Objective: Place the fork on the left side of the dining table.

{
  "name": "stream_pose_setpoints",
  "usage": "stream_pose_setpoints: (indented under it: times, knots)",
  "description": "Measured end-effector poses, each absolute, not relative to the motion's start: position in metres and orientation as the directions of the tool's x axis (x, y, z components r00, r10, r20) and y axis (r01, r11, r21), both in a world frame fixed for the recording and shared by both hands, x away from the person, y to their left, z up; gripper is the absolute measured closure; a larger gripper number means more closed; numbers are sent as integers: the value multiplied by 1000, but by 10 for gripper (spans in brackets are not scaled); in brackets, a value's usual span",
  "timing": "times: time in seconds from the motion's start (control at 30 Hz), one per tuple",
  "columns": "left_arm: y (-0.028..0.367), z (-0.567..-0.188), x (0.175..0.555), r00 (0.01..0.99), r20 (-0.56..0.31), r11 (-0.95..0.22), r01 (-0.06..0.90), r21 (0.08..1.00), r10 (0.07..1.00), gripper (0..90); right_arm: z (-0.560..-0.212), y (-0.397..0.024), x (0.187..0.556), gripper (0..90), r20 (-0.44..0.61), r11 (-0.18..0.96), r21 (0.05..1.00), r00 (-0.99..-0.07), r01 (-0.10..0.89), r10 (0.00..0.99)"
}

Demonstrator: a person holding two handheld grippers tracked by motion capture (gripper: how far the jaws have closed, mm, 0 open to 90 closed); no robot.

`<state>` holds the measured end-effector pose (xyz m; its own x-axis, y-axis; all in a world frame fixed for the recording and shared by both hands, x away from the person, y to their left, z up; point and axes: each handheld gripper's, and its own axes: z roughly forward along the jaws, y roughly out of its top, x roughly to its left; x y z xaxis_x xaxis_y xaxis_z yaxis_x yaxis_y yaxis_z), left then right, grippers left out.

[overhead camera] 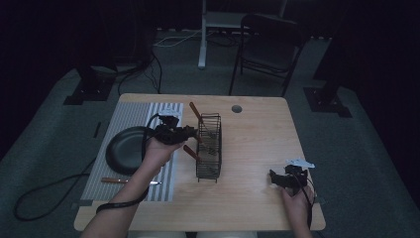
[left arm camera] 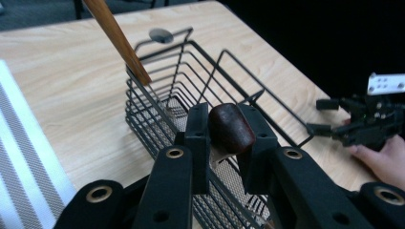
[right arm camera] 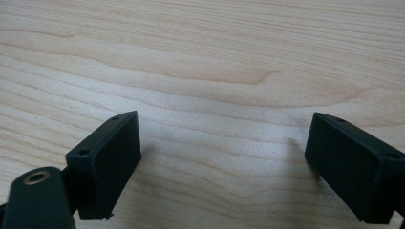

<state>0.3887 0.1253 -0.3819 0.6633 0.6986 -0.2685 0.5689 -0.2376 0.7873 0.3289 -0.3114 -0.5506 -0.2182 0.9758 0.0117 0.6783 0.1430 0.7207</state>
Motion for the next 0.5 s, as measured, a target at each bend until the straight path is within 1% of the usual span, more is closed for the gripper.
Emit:
stream_pose_setpoints:
  times: [0.13, 0.2, 0.5]
  knots:
    - [130, -369, 383, 668, -273, -220, 556, 801, 693, 768, -551, -311, 329, 116, 11, 144, 721, -219, 678, 976]
    - [133, -361, 380, 683, -254, -227, 531, 817, 685, 768, -551, -311, 329, 116, 11, 144, 721, -219, 678, 976]
    - [146, -321, 367, 705, -230, -200, 471, 859, 671, 770, -550, -311, 329, 116, 11, 144, 721, -219, 678, 976]
